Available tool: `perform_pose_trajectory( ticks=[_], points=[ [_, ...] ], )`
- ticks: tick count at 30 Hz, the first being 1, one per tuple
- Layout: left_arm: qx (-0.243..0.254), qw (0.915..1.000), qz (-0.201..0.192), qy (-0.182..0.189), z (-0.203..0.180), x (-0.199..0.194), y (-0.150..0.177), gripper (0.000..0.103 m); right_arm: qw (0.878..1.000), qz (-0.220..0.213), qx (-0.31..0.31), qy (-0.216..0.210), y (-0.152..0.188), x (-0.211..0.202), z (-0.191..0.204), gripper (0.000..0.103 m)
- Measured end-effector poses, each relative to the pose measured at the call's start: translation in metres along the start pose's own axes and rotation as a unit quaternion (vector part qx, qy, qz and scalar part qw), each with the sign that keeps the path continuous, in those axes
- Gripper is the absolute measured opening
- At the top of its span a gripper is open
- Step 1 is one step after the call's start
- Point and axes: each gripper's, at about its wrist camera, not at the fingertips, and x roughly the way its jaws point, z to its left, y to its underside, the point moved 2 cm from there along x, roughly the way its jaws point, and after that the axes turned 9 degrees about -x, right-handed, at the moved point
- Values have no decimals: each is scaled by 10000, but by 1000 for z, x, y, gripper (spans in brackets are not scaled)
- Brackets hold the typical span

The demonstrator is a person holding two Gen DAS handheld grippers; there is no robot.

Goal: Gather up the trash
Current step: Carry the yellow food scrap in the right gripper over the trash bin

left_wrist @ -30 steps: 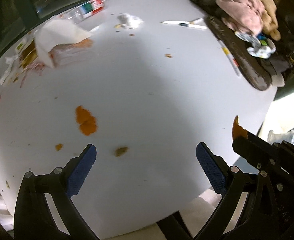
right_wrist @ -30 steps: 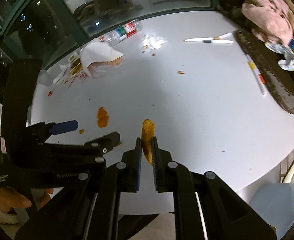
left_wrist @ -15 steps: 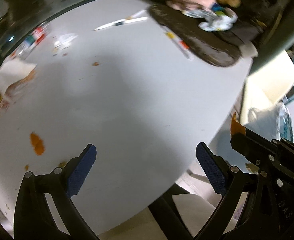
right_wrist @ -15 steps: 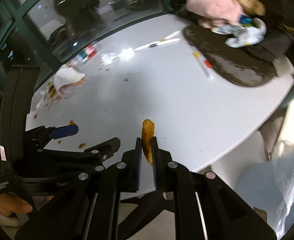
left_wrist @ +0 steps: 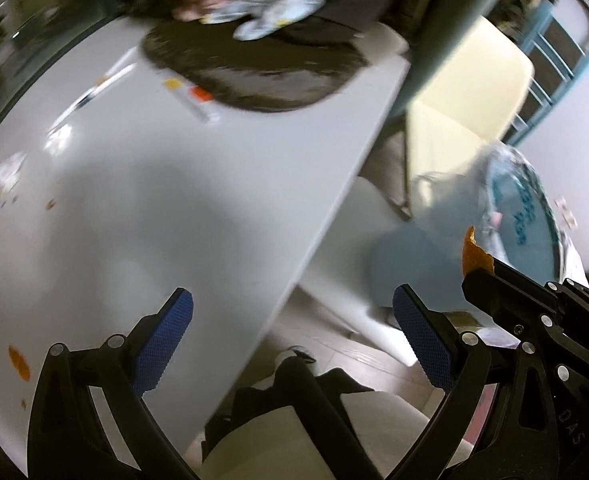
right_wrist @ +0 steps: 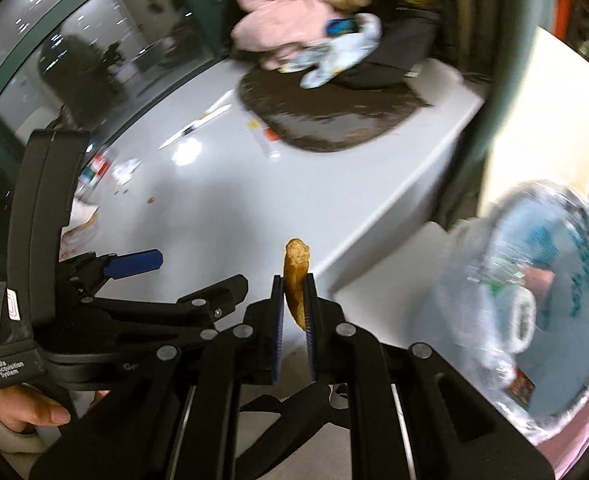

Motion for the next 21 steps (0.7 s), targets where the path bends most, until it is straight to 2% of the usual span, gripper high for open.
perform_pose_trajectory(
  ticks=[6,13,21],
  points=[
    [604,9979,75,237,-65,15,-4,97,9979,-114,515,381,20,-23,-53,11],
    [1234,9910,128,502,-136,26,-6,97,9917,-280,974,793,46,-52,-101,11],
    [1724,9825,175,680,-191,32,2,97,9831,-401,1419,1089,65,-72,-141,11]
  ],
)
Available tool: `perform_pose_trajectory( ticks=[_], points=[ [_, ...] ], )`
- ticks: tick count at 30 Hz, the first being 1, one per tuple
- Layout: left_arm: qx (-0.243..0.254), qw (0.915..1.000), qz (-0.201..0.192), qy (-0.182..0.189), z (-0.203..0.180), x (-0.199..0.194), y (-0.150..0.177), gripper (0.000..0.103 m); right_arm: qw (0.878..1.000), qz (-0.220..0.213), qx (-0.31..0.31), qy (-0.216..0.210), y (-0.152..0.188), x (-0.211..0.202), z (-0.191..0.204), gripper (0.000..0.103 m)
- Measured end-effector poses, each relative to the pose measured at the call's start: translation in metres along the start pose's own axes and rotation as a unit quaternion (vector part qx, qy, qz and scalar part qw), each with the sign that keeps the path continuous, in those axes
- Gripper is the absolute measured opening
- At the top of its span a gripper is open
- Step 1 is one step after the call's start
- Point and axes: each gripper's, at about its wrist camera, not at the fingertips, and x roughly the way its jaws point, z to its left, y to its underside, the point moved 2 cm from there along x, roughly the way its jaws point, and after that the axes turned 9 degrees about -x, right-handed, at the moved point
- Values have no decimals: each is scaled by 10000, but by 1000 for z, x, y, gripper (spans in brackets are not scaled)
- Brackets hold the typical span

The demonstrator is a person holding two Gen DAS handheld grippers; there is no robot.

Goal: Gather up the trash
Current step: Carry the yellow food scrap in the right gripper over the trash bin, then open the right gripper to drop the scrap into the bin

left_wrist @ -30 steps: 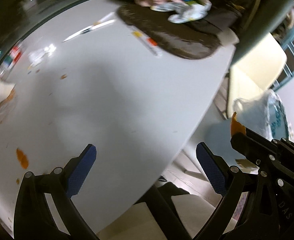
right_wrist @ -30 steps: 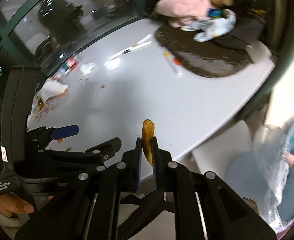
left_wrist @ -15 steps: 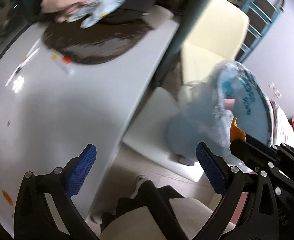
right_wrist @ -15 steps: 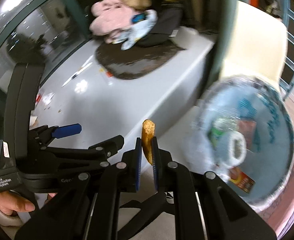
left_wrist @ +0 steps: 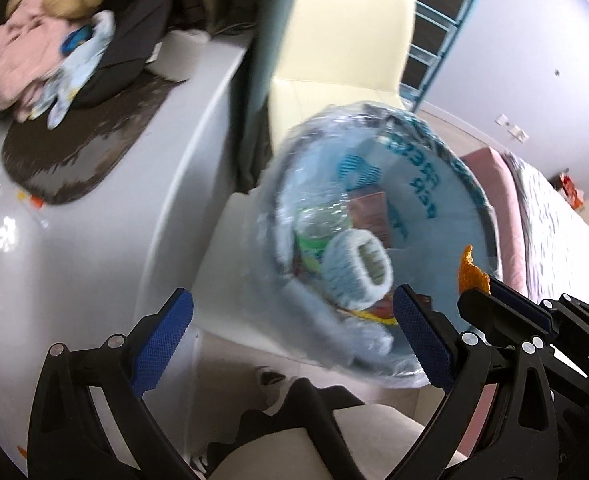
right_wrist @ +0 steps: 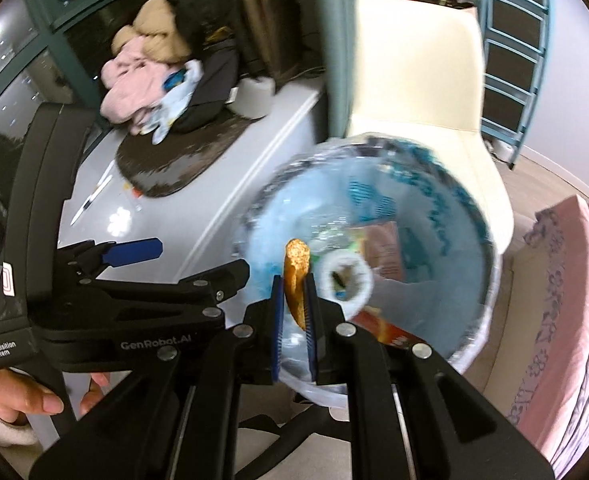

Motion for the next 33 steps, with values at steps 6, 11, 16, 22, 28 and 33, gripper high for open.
perform_pose_trajectory(
  ticks=[6,11,16,22,28,33],
  points=[
    [188,9998,68,68,-16,6,-3,97,9993,-13,362,37,4,-3,-19,11],
    [142,9998,109,74,-12,8,-2,97,9987,-16,451,223,3,-2,-21,19],
    [0,9999,108,94,-1,6,-2,97,9982,-156,475,320,0,-6,-18,42],
    [-115,9999,8,1,20,-7,1,97,9991,-160,328,218,-8,-3,0,42],
    [-514,9984,-94,-223,68,-26,6,97,9999,-119,44,-74,-19,7,37,42],
    [-848,9951,-200,-465,112,-46,15,97,9986,-131,-304,-409,-31,15,80,42]
  ],
)
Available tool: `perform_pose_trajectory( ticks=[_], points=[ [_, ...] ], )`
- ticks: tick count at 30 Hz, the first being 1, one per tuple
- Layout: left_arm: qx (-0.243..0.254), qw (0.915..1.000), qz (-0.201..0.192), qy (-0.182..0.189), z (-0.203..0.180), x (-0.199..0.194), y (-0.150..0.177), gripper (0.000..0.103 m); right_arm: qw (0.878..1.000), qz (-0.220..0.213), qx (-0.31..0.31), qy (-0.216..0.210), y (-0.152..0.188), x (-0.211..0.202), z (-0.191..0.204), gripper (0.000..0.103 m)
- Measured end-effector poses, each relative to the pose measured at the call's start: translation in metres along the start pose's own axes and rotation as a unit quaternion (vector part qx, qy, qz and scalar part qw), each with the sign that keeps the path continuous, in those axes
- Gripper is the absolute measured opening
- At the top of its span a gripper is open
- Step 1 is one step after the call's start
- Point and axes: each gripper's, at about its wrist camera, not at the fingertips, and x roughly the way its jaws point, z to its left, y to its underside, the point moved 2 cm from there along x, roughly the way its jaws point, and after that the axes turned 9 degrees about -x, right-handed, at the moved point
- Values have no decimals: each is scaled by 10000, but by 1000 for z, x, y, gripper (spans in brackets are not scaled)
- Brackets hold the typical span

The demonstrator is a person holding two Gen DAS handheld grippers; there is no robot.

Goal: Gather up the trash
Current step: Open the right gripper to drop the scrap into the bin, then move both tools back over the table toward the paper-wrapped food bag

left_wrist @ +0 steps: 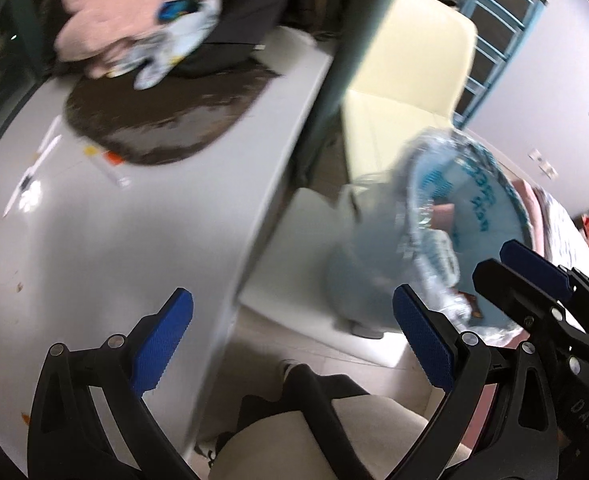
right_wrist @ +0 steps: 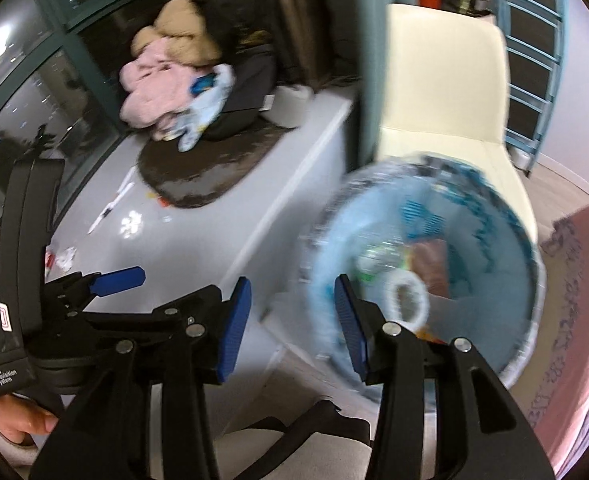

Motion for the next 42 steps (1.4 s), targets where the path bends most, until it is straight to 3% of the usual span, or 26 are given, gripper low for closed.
perform_pose_trajectory(
  ticks=[11,20,31,42],
  points=[
    [-915,9946,-225,-436,103,-41,21,97,9954,80,-722,-623,-15,16,93,42],
    [-1671,9831,-247,-711,171,-65,52,97,9858,264,-1283,-1051,-16,31,162,42],
    [-2290,9676,-287,-1022,231,-87,82,97,9716,460,-1783,-1484,-11,46,229,42],
    [-2711,9557,-360,-1087,277,-105,107,97,9595,579,-2216,-1640,-2,51,281,42]
  ],
)
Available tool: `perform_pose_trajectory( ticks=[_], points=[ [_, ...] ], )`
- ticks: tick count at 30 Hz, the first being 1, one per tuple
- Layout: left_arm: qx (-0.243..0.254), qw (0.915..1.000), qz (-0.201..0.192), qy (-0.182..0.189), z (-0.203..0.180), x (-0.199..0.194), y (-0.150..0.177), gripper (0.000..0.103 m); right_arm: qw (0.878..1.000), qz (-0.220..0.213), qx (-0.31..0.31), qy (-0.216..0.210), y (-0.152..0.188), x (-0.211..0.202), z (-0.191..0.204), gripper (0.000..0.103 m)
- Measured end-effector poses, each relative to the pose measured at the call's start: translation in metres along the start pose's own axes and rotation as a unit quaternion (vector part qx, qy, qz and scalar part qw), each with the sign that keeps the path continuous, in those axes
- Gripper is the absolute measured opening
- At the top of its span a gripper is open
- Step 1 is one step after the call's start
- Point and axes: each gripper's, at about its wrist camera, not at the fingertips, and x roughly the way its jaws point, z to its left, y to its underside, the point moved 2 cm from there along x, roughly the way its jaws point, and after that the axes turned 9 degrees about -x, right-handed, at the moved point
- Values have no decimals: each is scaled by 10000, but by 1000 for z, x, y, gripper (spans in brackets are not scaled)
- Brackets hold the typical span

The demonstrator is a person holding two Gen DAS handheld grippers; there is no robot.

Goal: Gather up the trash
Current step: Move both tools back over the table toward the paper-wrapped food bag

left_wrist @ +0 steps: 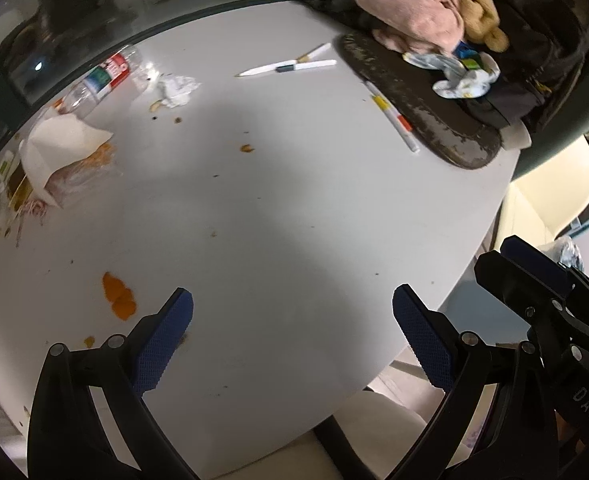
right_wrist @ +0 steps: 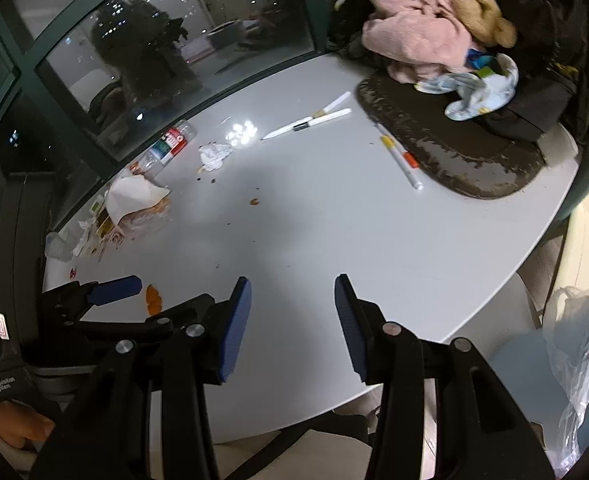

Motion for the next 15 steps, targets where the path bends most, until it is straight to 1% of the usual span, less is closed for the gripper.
perform_pose_trajectory(
  ticks=[15],
  points=[
    [-501,9987,-5,-13,86,-8,-3,97,9982,199,-564,-80,-18,30,80,42]
  ],
)
